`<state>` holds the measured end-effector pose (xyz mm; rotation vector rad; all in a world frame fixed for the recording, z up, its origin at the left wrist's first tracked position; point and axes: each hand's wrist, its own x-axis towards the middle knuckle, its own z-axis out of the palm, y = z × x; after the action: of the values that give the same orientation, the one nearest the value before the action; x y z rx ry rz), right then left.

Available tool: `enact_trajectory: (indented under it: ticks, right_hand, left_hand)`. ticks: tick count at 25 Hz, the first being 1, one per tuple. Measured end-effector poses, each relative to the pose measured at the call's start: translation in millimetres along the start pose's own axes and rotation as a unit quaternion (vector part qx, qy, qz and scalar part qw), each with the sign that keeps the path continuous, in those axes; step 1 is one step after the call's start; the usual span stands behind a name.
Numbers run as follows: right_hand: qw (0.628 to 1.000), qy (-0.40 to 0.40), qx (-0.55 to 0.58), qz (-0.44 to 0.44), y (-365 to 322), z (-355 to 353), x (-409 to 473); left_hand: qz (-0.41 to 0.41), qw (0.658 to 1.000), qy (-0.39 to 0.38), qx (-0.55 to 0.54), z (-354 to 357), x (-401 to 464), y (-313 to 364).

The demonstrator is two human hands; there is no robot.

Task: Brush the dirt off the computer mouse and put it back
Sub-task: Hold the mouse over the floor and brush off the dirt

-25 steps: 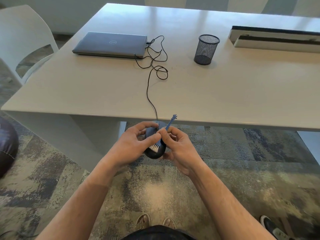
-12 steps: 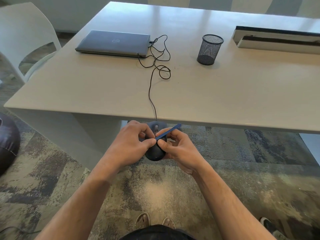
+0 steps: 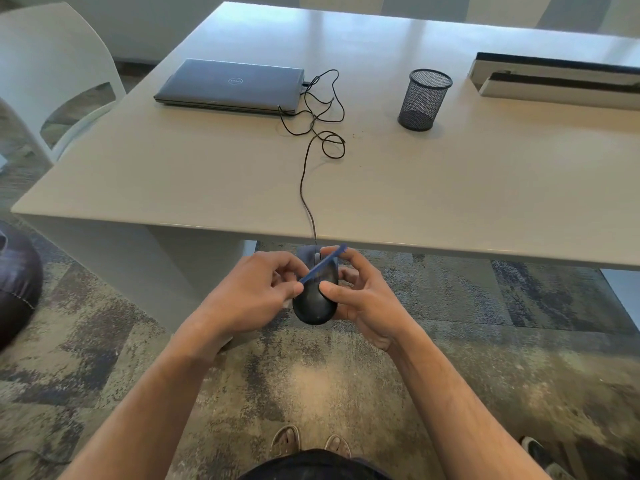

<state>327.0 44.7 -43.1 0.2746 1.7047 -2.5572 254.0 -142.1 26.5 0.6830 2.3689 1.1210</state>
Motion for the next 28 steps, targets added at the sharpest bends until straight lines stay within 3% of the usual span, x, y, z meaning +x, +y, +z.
enact_trajectory:
  ticks: [4,11,24,28]
  right_hand:
    - [1.0,0.007,0.021,0.005,-0.2,-3.2,-0.8]
    - [0.997,-0.032,0.069,0.017,-1.1,0.0,-1.9]
    - [0.996,0.003,0.085,0.021,-3.2,-0.2,2.1]
    - [0.995,-0.004,0.092,0.025,-4.8,1.8,3.5]
  left_hand:
    - [-0.052,0.978,0.099,-0.177,-9.4,5.5,-10.3]
    - [-0.085,0.883,0.21,-0.411,-0.3,19.1,-18.7]
    - [-0.031,0.846,0.214,-0.487,12.7,12.1,-26.5]
    - [0.003,0.862,0.203,-0.464,12.3,10.1,-28.9]
